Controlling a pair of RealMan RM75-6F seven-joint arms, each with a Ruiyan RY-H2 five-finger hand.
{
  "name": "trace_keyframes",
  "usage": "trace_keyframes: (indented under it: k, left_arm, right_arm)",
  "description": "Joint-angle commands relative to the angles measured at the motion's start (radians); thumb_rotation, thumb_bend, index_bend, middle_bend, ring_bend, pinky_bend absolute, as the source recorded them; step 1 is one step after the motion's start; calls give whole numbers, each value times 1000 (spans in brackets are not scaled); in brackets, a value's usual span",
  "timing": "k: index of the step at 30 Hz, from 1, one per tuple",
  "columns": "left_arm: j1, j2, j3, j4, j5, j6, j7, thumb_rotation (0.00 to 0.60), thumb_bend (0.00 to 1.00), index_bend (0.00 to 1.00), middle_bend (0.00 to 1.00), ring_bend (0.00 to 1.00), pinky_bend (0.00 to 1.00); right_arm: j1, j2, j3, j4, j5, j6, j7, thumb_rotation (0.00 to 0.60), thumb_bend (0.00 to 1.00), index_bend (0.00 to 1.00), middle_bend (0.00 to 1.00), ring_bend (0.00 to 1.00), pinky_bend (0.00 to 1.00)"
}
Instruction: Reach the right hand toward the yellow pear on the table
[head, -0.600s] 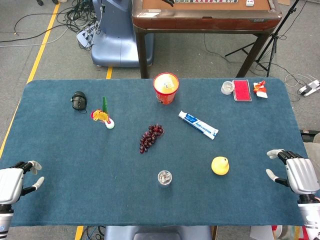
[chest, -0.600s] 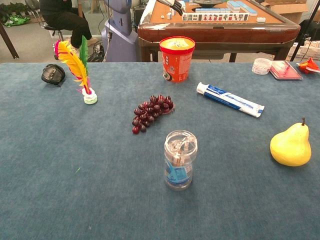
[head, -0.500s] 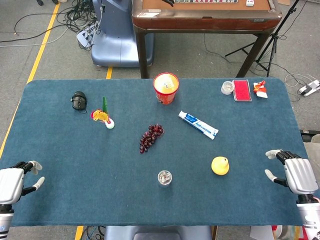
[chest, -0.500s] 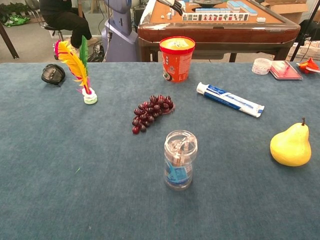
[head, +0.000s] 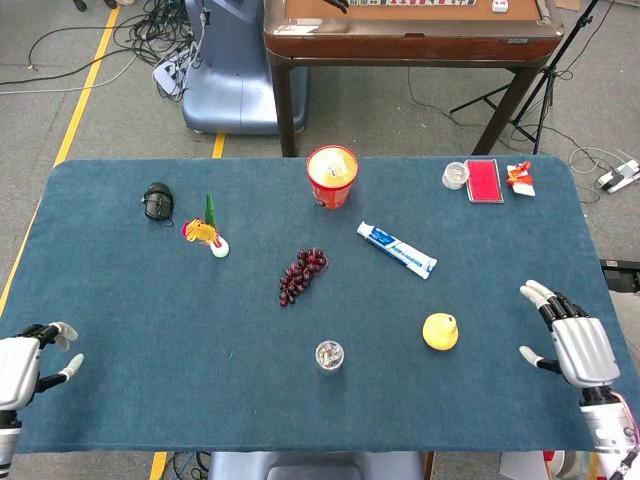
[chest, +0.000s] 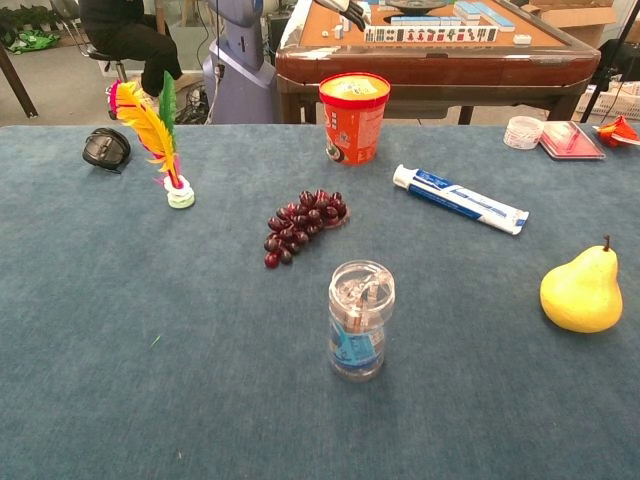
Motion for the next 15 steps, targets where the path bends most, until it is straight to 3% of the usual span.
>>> trace_keyframes:
  k: [1,3,6,9,15]
  left_arm:
    - [4,4,-1,-4,2,10,-8,600,259,492,573,491,663]
    - [9,9,-2,-7,1,15,-14,600,259,492,573,490,663]
    - [10,13,-4,-10,-3,17,-17,600,259,492,573,490,663]
    - [11,15,-3,-11,-4,15,-15,600,259,492,573,491,664]
    - [10,16,-2,-14,-9,5,-9,600,259,492,573,491,663]
  right_arm:
    - [1,-28,22,10,22,18,-58,600,0,190,319,248,430]
    - [3,-53,36,31,27,35,-65,600,0,454,611,535,655]
    - [12,-84,47,74,28,39,-62,600,0,828,926,864,920]
    - [26,-110,53,110,34,26,-51,600,0,984,1000,986,998]
    - [60,-133,46,130,50,-50,-66,600,0,1000,1000,1000,1000]
